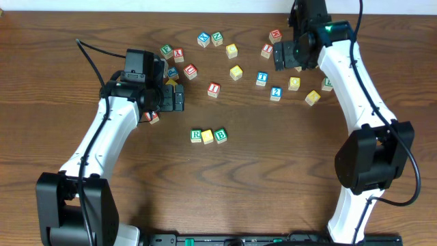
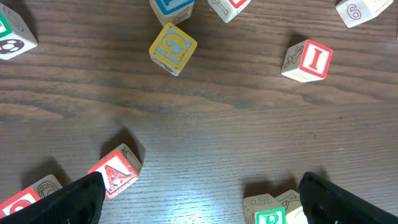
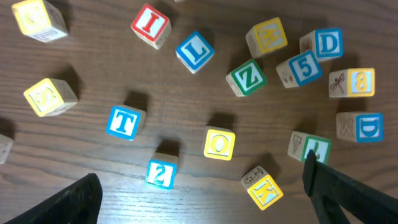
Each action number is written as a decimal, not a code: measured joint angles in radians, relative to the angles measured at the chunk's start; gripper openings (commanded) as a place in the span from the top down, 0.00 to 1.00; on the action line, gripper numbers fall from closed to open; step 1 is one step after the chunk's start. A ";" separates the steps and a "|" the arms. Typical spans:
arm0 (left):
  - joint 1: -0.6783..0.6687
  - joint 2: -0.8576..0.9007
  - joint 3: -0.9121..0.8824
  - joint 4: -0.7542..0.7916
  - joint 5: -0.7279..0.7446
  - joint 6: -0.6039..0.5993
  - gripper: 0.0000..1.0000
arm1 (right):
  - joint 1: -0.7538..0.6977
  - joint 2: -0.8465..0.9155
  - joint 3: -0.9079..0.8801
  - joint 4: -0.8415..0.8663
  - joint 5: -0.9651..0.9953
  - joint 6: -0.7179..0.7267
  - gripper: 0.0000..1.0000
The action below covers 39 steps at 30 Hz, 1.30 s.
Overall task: Spell out ROBOT
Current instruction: 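Lower the right gripper toward the yellow O block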
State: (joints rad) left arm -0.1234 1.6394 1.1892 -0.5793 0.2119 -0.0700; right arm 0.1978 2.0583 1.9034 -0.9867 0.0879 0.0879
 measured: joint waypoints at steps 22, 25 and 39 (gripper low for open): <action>0.000 0.000 0.000 0.000 0.000 0.000 0.02 | 0.000 0.000 -0.228 0.138 0.067 0.265 0.01; 0.000 0.000 0.000 0.000 0.000 0.000 0.02 | 0.000 0.000 -0.245 0.151 0.067 0.282 0.01; 0.000 0.000 0.000 0.000 0.000 0.000 0.02 | -0.011 0.000 -0.257 0.191 0.064 0.290 0.01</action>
State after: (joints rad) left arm -0.1234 1.6394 1.1892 -0.5793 0.2119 -0.0700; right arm 0.1871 2.0583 1.6459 -0.7959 0.1516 0.3779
